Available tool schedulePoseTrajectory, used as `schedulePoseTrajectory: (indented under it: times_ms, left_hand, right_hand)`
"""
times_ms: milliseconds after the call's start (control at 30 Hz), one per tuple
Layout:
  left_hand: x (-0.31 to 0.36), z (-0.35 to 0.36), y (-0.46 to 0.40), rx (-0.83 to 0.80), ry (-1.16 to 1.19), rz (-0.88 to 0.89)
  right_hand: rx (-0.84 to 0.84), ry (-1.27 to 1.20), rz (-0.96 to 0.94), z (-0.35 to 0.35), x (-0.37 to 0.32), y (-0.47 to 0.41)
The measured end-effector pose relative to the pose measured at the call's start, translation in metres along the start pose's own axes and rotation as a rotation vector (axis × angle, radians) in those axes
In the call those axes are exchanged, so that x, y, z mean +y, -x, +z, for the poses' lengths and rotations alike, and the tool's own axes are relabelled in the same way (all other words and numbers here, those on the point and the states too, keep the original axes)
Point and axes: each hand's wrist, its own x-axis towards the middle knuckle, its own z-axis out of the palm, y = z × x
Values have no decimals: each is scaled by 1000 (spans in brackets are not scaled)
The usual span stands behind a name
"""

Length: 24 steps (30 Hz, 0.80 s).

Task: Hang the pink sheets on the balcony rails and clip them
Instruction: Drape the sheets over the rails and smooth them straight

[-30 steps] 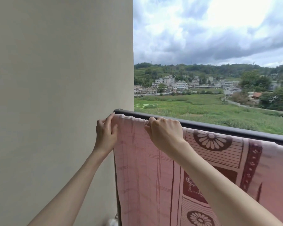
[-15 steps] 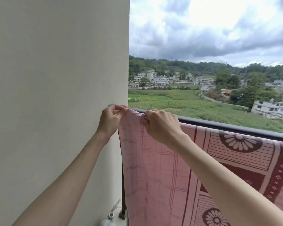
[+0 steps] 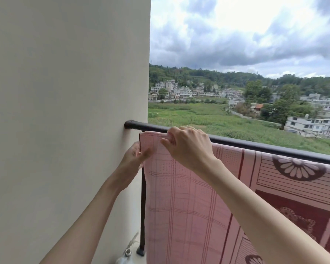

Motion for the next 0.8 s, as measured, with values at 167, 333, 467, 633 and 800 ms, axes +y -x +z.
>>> schedulePoseTrajectory:
  times_ms: [167,333,467,633,800]
  left_hand:
    - [5,52,-3,160,41,-7]
    - [5,119,-22,259,65,63]
    - [-14,163,-14,169,162,49]
    - [-51,206,15,176,127,-99]
    - [-91,238,48,258,84,-242]
  right_hand:
    - [5,-4,-20,-27,41,18]
    - [34,96,-31,-35,97,39]
    - [71,209,-114,-28,128,72]
    - [-19,178,-163,-6,162,156]
    - [-322,208,-86,38,197,241]
